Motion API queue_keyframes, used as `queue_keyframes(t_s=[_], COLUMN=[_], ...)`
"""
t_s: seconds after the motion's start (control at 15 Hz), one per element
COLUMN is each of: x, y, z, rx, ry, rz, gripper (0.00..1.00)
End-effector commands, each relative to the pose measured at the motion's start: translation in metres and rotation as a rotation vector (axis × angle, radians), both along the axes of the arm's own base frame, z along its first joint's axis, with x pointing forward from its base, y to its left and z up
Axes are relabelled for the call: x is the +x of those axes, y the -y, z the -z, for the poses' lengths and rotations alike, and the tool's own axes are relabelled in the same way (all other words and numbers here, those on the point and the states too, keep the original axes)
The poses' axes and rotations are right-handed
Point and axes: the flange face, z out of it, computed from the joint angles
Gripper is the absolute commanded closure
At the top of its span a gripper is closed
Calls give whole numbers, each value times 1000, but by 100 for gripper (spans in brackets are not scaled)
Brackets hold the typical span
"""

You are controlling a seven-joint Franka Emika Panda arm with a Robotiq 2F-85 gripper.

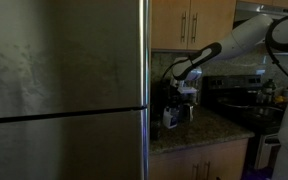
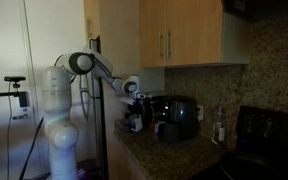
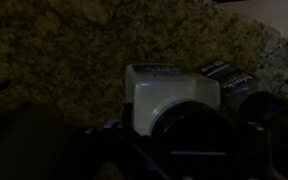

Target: Move the salt cellar from the right end of the countertop to the left end

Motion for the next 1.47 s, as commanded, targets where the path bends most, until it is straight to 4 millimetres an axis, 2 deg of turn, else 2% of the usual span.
queue_keyframes(t_s=[0.0, 0.4, 0.6, 0.8, 0.87, 0.93, 1.0, 1.13, 1.4], x=[20, 43, 47, 45, 43, 37, 30, 13, -27], y=[-12, -32, -37, -39, -39, -35, -33, -30, -16], z=[17, 40, 48, 47, 44, 37, 26, -1, -64], rx=[37, 99, 100, 91, 83, 58, 42, 12, -79], ry=[3, 30, 24, 16, 16, 16, 18, 35, 54], rz=[14, 25, 27, 21, 23, 29, 26, 2, -40], gripper=[44, 44, 44, 44, 28, 6, 7, 0, 0])
